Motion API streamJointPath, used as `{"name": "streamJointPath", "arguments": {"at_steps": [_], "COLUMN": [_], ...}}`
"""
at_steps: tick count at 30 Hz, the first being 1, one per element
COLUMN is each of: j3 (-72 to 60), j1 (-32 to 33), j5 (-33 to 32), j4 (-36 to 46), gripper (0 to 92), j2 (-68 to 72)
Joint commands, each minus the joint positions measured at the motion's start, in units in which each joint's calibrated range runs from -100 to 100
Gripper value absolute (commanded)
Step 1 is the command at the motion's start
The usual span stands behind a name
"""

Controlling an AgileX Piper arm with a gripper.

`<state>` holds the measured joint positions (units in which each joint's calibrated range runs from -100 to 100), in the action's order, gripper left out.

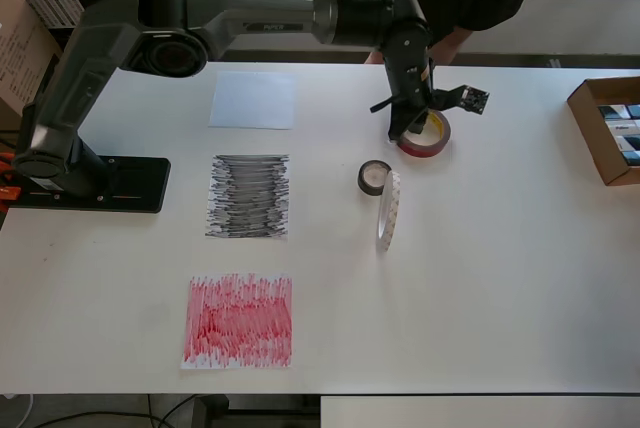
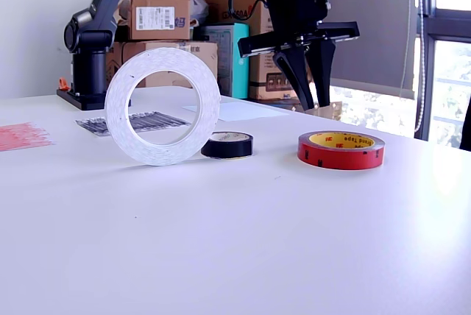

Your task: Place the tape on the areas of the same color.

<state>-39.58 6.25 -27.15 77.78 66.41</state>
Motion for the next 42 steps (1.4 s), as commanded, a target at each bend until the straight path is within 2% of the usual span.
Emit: {"name": "streamJointPath", "arguments": {"at_steps": [1, 4, 6, 16, 35, 36, 38, 40, 42], "j3": [0.2, 0.2, 0.2, 0.3, 1.1, 1.1, 1.1, 1.2, 1.2], "j1": [0.2, 0.4, 0.4, 0.2, -0.6, -0.6, -0.6, -0.7, -0.8], "j5": [-2.0, -1.8, -2.1, -4.9, -6.3, -6.2, -6.1, -6.2, -6.2], "j4": [0.2, 0.2, 0.2, -0.9, -0.6, -0.6, -0.6, -0.6, -0.6], "gripper": [44.3, 56.1, 59.4, 59.2, 59.0, 57.7, 49.3, 34.2, 12.7], "j2": [-0.6, -0.6, -0.3, 2.4, 6.0, 6.0, 6.1, 6.1, 6.1]}}
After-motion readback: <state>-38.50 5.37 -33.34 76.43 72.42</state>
